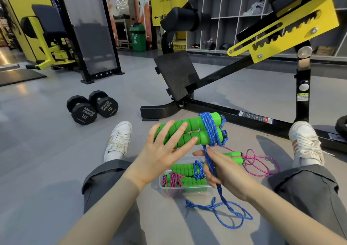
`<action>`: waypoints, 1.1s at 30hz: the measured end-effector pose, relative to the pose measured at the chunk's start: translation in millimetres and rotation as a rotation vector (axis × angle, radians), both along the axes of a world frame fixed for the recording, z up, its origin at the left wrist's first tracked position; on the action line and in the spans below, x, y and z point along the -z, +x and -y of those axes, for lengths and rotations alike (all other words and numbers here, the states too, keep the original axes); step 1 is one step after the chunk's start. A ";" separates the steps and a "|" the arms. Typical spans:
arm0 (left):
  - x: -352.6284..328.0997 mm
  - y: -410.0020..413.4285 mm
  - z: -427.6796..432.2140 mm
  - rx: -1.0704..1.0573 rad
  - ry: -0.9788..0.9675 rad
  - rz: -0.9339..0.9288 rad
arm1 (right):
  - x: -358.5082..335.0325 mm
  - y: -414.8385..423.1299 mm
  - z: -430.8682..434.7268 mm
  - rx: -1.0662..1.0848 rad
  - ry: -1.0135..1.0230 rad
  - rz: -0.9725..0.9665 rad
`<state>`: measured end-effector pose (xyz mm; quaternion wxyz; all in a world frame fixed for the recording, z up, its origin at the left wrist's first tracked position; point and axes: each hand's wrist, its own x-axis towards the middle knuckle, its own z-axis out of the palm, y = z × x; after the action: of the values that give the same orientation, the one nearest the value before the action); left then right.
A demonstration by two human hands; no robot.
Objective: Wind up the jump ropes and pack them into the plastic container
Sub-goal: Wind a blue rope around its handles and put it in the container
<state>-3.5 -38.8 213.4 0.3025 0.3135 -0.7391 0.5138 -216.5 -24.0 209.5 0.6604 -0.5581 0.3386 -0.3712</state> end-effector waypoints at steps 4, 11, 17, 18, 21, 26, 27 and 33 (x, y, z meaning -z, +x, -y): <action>6.3 6.7 0.4 -0.069 0.080 -0.015 | -5.6 -0.6 -8.8 -0.019 -0.096 -0.157; 7.1 3.9 -3.4 -0.082 0.104 -0.017 | -13.4 -10.1 -9.2 -0.094 -0.186 -0.379; 4.3 6.3 -5.9 -0.084 0.140 -0.033 | -15.9 -8.4 -11.8 -0.107 -0.178 -0.410; 4.1 7.1 -6.6 -0.083 0.146 -0.028 | -15.7 -7.8 -12.3 -0.112 -0.179 -0.416; 5.1 10.3 -7.6 -0.084 0.161 -0.008 | -16.7 -7.5 -14.3 -0.134 -0.169 -0.450; 14.3 13.6 -7.6 -0.107 0.173 0.048 | -37.6 -19.5 -12.3 -0.306 -0.201 -0.575; 16.1 14.4 -8.5 -0.115 0.182 0.042 | -44.4 -23.0 -11.7 -0.360 -0.199 -0.566; 27.6 26.0 -8.9 -0.199 0.242 0.000 | -80.0 -45.3 -8.2 -0.419 -0.207 -0.462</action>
<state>22.5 -29.8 185.8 0.2100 0.4192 -0.7610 0.4484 -261.8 -15.8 289.5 0.5677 -0.7494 0.3175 -0.1232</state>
